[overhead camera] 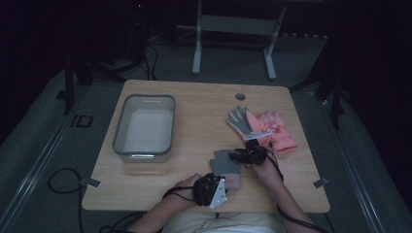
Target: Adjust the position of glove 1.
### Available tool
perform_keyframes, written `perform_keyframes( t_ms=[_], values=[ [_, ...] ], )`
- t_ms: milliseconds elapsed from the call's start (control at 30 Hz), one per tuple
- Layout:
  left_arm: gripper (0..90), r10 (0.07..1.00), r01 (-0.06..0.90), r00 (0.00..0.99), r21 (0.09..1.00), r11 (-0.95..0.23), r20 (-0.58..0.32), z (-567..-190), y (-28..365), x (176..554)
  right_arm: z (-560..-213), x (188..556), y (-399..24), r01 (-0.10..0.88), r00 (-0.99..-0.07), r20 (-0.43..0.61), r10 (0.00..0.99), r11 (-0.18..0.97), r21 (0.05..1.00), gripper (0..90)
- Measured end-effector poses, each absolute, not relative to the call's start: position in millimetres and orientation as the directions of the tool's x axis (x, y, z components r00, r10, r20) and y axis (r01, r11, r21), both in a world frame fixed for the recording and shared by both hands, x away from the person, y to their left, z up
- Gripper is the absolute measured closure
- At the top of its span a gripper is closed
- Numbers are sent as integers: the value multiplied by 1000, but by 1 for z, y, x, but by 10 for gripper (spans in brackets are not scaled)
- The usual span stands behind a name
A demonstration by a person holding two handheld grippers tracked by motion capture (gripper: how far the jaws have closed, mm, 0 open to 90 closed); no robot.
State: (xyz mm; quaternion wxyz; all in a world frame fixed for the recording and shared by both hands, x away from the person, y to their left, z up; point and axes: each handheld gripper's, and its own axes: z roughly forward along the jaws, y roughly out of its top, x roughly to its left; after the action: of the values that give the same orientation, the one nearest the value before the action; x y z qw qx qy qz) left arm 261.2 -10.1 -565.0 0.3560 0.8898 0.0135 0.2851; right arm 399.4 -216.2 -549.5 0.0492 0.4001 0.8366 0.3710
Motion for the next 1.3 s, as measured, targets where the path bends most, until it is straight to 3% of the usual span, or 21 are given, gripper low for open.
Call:
perform_keyframes(
  t_ms=[133,267,433,1300],
  values=[
    [647,275,-94,876,700,-708,396,-559,-5,269,-547,401,-215,664,-671,264,693,402,631,740],
    [684,294,2,917,733,-680,270,-550,3,279,-540,401,-213,662,-693,292,660,421,620,761],
    [698,305,50,927,736,-676,218,-540,15,286,-520,399,-213,632,-729,328,601,407,659,766],
    [703,265,-2,912,648,-761,314,-463,58,304,-443,398,-174,472,-816,220,534,396,787,767]
  ],
)
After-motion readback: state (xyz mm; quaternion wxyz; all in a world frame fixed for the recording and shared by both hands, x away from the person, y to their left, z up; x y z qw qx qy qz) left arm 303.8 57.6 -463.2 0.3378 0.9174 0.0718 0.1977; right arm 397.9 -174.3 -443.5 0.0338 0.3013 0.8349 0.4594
